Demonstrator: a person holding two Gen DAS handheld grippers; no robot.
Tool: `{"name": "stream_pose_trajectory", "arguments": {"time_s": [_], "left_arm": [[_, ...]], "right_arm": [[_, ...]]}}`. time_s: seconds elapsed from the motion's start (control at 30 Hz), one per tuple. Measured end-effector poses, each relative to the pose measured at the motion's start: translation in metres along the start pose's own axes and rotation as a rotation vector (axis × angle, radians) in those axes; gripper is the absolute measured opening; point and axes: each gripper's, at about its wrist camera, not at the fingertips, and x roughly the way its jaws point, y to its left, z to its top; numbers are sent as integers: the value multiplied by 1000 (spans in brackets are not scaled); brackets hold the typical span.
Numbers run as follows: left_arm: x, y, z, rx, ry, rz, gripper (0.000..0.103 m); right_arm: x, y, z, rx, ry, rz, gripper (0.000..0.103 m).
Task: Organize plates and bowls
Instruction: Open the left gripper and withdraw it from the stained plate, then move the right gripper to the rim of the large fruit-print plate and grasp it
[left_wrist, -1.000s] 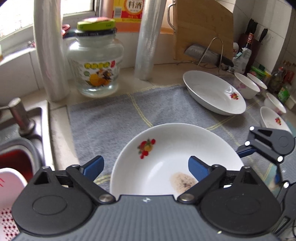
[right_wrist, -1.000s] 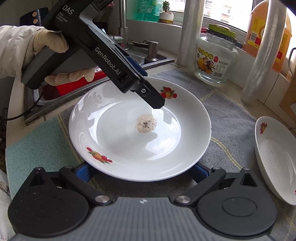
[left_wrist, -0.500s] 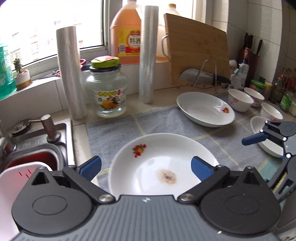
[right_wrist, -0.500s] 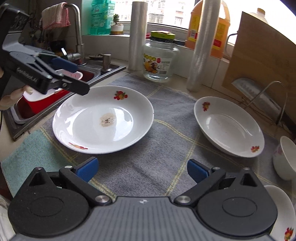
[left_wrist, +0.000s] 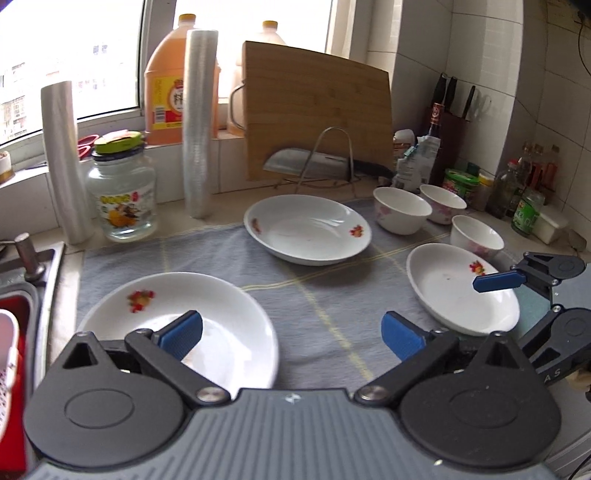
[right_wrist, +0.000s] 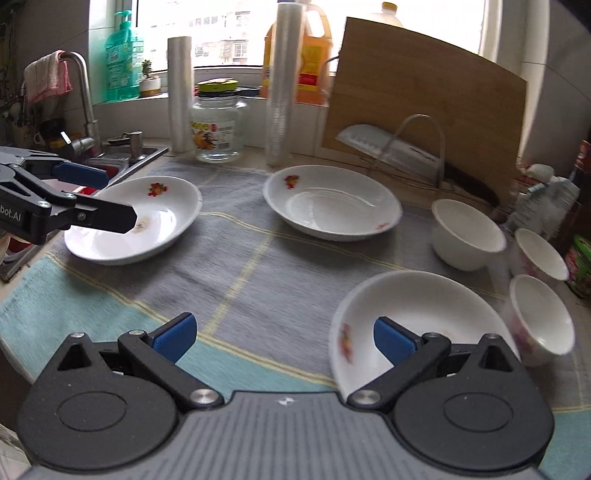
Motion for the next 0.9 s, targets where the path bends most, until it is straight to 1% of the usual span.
{"name": "stream_pose_trajectory", "arguments": {"time_s": [0.1, 0.17, 0.23, 0.37, 0.53, 0.67, 0.77, 0.9], "left_arm": [[8, -23, 1, -39, 3, 12, 102], [12, -38, 0, -54, 3, 14, 102], [17, -55, 0, -56, 5, 32, 102], [29, -89, -1, -42, 26, 38, 102], [48, -134, -5, 0, 95, 49, 102], [60, -159, -11, 21, 147, 65, 102], [67, -172, -16, 53, 176, 59, 102], [80, -183, -24, 97, 233, 41, 102]], "right_arm": [[-10, -27, -10, 11, -6, -13, 103], [-17, -45, -16, 27, -8, -6, 103], [-23, -63, -22, 29, -10, 4, 103], [-32, -99, -32, 11, -16, 24, 103], [-35, -140, -43, 9, -24, 62, 103], [-36, -166, -51, 33, -25, 92, 103], [-35, -178, -55, 55, -21, 95, 103], [-35, -185, -62, 83, -13, 106, 103]]}}
